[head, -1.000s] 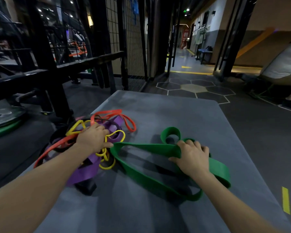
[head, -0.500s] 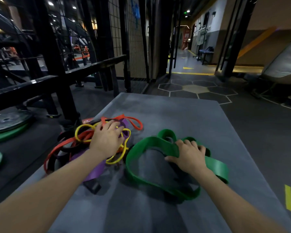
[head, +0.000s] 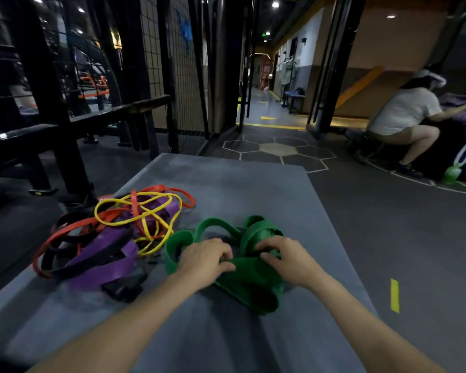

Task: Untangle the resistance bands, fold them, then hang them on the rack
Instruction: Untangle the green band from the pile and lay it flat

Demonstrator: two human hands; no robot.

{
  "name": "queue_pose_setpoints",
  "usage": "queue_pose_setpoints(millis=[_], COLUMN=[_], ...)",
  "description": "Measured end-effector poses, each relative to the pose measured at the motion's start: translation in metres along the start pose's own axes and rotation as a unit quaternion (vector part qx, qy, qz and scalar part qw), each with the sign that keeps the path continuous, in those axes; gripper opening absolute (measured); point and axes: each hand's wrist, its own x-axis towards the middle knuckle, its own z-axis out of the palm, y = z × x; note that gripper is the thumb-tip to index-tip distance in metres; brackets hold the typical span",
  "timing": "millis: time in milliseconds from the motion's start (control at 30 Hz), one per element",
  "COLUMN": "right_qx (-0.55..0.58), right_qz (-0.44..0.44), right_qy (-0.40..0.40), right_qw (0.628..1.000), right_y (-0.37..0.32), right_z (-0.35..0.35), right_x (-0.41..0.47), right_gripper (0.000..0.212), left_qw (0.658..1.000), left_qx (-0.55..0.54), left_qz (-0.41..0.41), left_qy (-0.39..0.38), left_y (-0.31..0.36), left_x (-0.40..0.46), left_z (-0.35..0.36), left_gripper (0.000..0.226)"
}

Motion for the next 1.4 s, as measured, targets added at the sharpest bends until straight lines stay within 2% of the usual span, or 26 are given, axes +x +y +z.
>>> queue_pose_setpoints(millis=[133,267,333,433,500,567,633,733,767,900,1100,1233,1400], right_qx=[-0.018,-0.032,-0.041,-0.030,-0.007,0.026,0.053,0.053,0.049,0.050,0.036,0.044,0.079], right_qz=[0.048,0.047,0.030,0.021,0.020,0.025,0.034,0.045,0.052,0.106,0.172,0.167,0.165], right_qy=[0.002,-0.017,-0.041,-0.063,-0.066,-0.044,0.004,0.043,0.056,0.079,0.037,0.018,0.027], right_qw=[0.999,0.998,0.998,0.997,0.998,0.998,0.998,0.997,0.996,0.990,0.984,0.985,0.983], right_y=[0.020,0.019,0.018,0.024,0.026,0.024,0.023,0.027,0.030,0.043,0.067,0.071,0.068], right_z=[-0.007,0.000,0.003,0.002,-0.001,-0.005,-0.009,-0.011,-0.011,-0.006,0.010,0.019,0.005], right_x=[-0.017,-0.023,-0.025,-0.029,-0.031,-0.030,-0.026,-0.013,-0.008,0.018,0.057,0.065,0.063], right_gripper=[0.032,0.024,0.020,0.011,0.011,0.022,0.031,0.015,0.017,0.031,0.052,0.044,0.041], left_qw=[0.999,0.998,0.998,0.984,0.977,0.975,0.981,0.986,0.984,0.980,0.970,0.958,0.930], left_qx=[0.002,0.028,0.029,0.014,-0.024,-0.110,-0.142,-0.150,-0.160,-0.158,-0.143,-0.181,-0.302], left_qz=[-0.041,-0.043,-0.044,-0.027,-0.021,-0.038,-0.040,-0.051,-0.061,-0.107,-0.146,-0.153,-0.167], left_qy=[0.028,0.021,-0.037,-0.174,-0.212,-0.188,-0.124,-0.058,-0.051,-0.056,-0.129,-0.164,-0.126], left_y=[-0.013,-0.016,-0.019,-0.028,-0.029,-0.024,-0.019,-0.011,-0.009,-0.004,-0.004,-0.001,-0.001], left_x=[-0.017,-0.027,-0.031,-0.036,-0.037,-0.033,-0.021,0.002,0.011,0.042,0.074,0.079,0.070], left_z=[-0.019,-0.022,-0.020,-0.017,-0.017,-0.019,-0.021,-0.019,-0.015,0.004,0.030,0.043,0.039], left_gripper=[0.023,0.019,0.021,0.029,0.034,0.039,0.034,0.023,0.024,0.036,0.053,0.052,0.045])
